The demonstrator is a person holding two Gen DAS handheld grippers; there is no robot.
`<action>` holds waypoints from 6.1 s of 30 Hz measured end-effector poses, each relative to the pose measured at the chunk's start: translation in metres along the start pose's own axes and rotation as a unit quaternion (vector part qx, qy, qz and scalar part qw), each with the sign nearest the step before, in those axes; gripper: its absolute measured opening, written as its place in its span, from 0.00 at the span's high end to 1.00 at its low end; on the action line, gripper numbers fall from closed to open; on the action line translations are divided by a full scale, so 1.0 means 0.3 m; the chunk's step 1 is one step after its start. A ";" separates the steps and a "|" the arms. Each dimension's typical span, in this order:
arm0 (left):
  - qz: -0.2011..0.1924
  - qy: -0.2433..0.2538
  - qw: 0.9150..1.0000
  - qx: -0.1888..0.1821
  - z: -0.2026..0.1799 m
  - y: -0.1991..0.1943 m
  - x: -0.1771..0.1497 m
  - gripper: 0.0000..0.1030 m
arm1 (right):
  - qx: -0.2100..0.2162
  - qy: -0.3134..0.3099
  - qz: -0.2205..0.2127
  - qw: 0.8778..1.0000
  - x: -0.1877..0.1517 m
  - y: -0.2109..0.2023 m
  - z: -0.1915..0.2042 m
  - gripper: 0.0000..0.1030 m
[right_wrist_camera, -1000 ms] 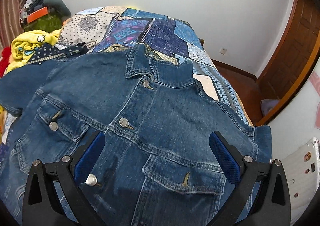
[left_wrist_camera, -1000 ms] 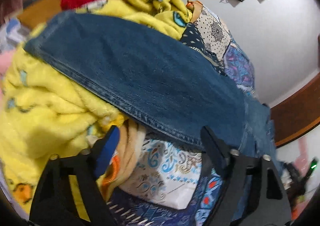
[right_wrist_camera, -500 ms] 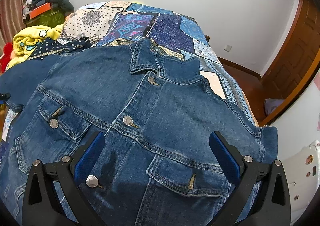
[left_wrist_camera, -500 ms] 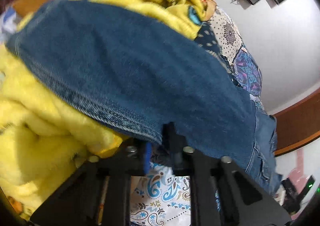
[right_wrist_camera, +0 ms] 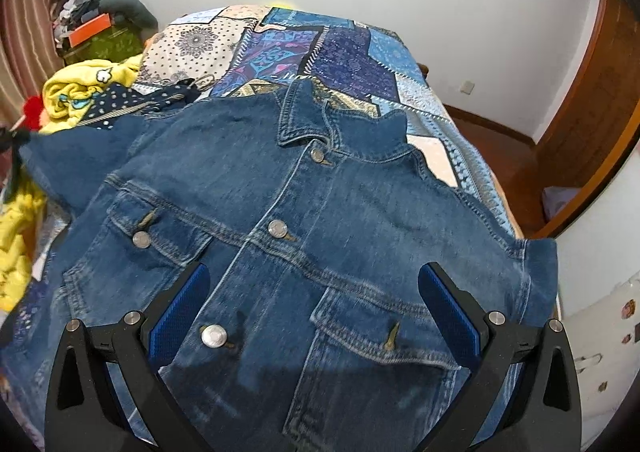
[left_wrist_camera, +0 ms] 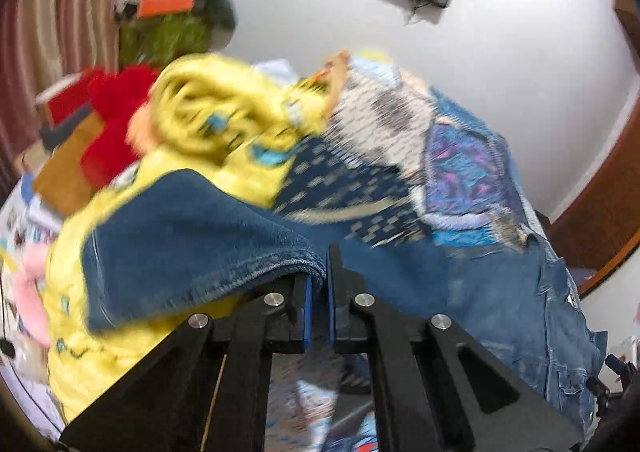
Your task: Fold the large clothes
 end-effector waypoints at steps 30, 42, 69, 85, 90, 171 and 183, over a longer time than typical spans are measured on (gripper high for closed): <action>0.129 0.199 0.959 -0.154 -0.817 -0.067 -0.482 0.72 | -0.009 0.002 -0.034 0.999 -0.091 -0.172 -0.103 0.00; 0.120 0.053 0.978 -0.160 -0.419 -0.097 -0.358 0.43 | -0.014 -0.034 -0.036 0.999 -0.081 -0.151 -0.029 0.00; 0.211 -0.176 0.947 -0.168 -0.179 0.280 -0.371 0.61 | -0.021 -0.027 -0.007 0.999 -0.091 -0.086 -0.024 0.00; -0.067 0.061 0.995 -0.031 -0.427 -0.221 0.019 0.89 | -0.033 -0.017 -0.061 0.997 -0.060 -0.214 -0.111 0.00; -0.131 0.113 0.982 -0.077 -0.656 -0.418 0.087 0.90 | -0.038 0.003 -0.078 0.996 -0.069 -0.257 -0.169 0.00; 0.093 0.264 0.958 -0.063 -0.888 -0.085 -0.480 0.44 | 0.047 0.513 -0.009 0.857 -0.623 -0.131 -1.197 0.80; 0.063 0.245 0.965 -0.070 -0.803 -0.172 -0.434 0.44 | 0.023 0.392 -0.108 0.913 -0.273 -0.393 -1.044 0.94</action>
Point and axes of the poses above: each gripper's, at about its wrist camera, not at the fingertips, and y roughly the way its jaws point, z to its left, x to its top, the point moved 5 cm from there along y, roughly the way its jaws point, and after that the axes turned 13 degrees about x, right-handed, at the moved point
